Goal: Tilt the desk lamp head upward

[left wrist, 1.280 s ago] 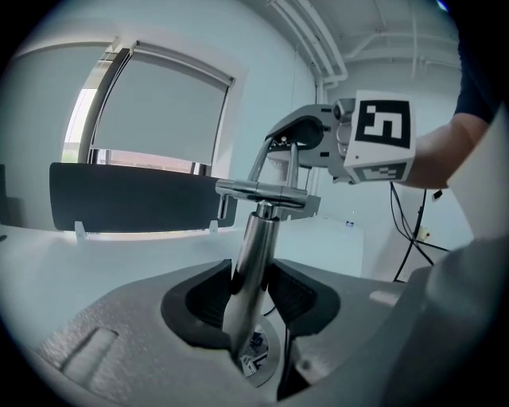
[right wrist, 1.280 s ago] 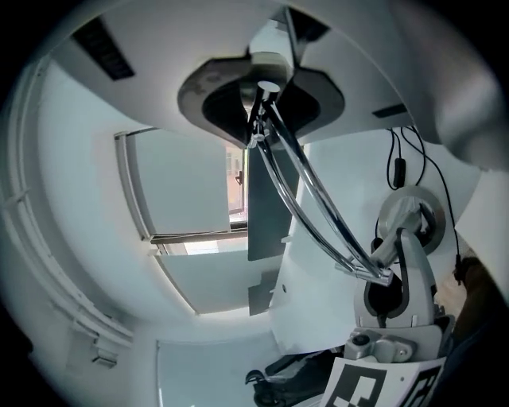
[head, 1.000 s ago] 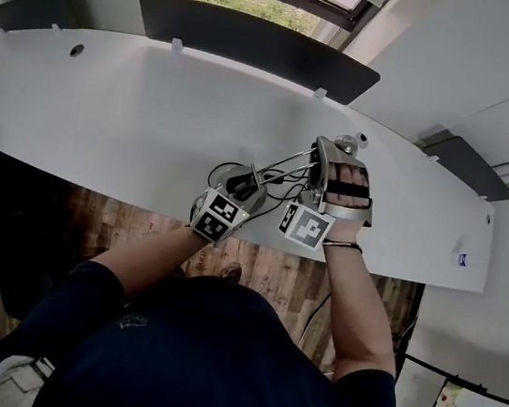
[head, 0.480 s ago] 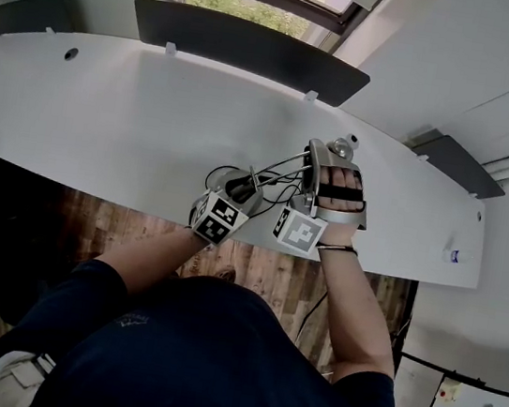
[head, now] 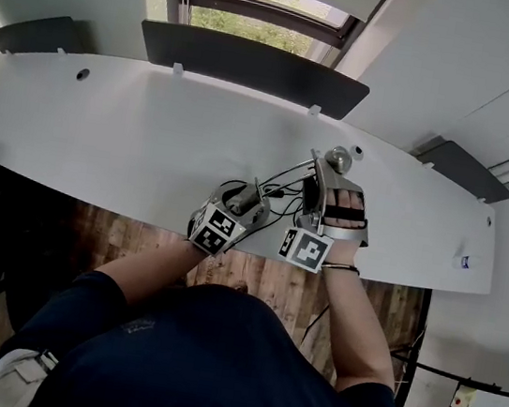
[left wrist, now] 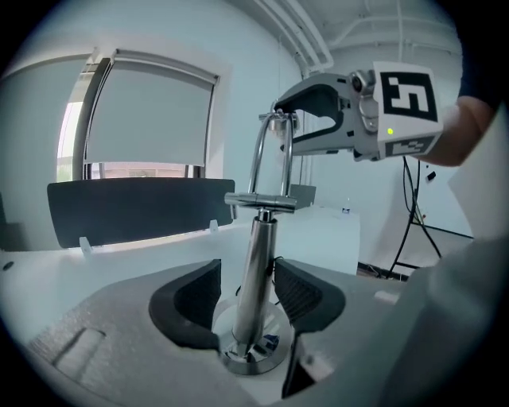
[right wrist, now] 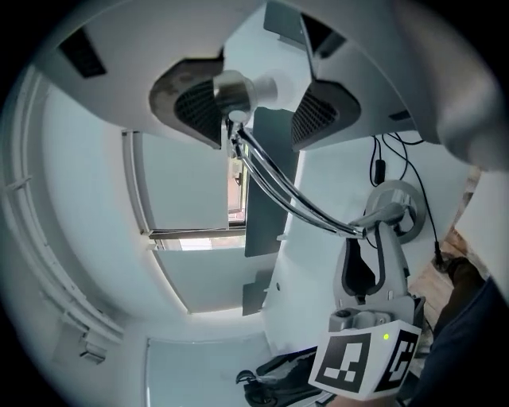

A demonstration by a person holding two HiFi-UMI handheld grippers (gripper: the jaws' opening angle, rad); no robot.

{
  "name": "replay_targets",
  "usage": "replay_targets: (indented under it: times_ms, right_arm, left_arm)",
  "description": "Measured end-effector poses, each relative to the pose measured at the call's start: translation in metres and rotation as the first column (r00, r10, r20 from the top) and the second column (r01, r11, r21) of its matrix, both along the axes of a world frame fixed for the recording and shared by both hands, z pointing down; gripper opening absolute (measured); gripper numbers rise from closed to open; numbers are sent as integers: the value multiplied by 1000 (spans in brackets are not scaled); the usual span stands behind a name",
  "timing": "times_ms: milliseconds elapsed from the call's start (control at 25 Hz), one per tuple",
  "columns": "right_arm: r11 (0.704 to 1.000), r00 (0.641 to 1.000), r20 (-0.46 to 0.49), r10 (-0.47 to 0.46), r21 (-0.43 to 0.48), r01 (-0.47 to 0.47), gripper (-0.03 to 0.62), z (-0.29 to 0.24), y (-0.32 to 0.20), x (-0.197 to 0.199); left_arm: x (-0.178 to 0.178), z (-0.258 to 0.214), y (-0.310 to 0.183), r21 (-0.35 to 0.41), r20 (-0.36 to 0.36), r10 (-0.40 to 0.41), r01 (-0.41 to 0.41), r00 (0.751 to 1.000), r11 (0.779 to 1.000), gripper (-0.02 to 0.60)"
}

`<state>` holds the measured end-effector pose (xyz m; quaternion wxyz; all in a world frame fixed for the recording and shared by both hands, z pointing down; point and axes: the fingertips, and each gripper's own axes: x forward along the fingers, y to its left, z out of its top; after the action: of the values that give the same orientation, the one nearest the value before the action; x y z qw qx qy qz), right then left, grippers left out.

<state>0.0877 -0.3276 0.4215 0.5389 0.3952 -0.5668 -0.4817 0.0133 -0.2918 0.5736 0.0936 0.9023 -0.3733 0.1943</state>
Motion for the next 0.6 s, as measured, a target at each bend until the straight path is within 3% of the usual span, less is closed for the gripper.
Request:
replay_targets:
  times_ms: [160,320,440,600]
  right_arm:
    - [999,989,141,54,-16,-52,268,-9,20,5]
    - [991,932,337,129,-71,-112,268,-12,34,17]
    - [977,825,527,203,-163,-136,235,-4,42,23]
    - [955,607,747,271,-288,-72,124,11,52,20]
  left_arm:
    - [-11,-19,9,14,-44,-21,22,999,1000,195]
    - [-16,-39,14,39,-77,-34,37,996,999,195]
    - [-16,-61,21,63,-120,-14,21,993,998,193]
    - [-19,-83,27,73,-170,-2,15,985,997,179]
